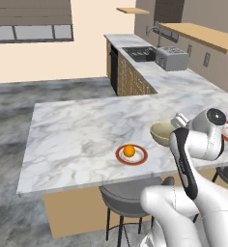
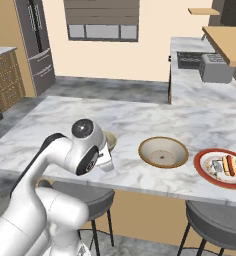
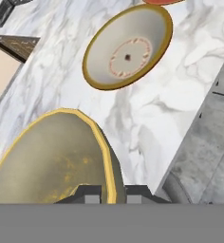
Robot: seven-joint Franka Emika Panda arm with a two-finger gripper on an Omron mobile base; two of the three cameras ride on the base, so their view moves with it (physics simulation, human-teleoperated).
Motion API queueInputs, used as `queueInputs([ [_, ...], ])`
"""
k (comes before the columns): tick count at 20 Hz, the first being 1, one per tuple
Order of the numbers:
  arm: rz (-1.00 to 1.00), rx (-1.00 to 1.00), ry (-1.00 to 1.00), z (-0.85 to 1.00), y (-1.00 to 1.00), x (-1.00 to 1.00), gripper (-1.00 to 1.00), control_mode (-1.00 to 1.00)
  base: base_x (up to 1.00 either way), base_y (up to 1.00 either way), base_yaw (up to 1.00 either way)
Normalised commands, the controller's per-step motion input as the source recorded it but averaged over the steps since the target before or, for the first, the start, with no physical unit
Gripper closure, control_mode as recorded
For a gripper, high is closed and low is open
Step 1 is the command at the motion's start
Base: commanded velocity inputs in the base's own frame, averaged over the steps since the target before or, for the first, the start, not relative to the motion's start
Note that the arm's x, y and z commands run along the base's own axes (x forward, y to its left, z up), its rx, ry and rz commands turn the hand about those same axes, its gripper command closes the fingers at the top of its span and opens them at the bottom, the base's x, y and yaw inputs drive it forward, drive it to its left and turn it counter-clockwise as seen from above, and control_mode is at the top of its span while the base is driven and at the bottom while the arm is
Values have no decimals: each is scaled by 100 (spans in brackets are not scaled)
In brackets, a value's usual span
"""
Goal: Take the smaller bowl and place it next to the appetizer plate on the dining counter , and place the larger bowl next to the plate with cooked food.
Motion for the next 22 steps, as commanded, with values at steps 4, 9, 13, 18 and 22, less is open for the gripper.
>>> queueInputs([
  [4,0,0,1,-37,0,31,100,-100,0,0,0],
  [9,0,0,0,-41,0,30,100,-100,0,0,0],
  [13,0,0,1,-39,-4,30,100,-100,0,0,0],
  [18,0,0,3,-30,-10,29,100,-100,0,0,0],
  [22,0,0,2,-28,-4,31,100,-100,0,0,0],
])
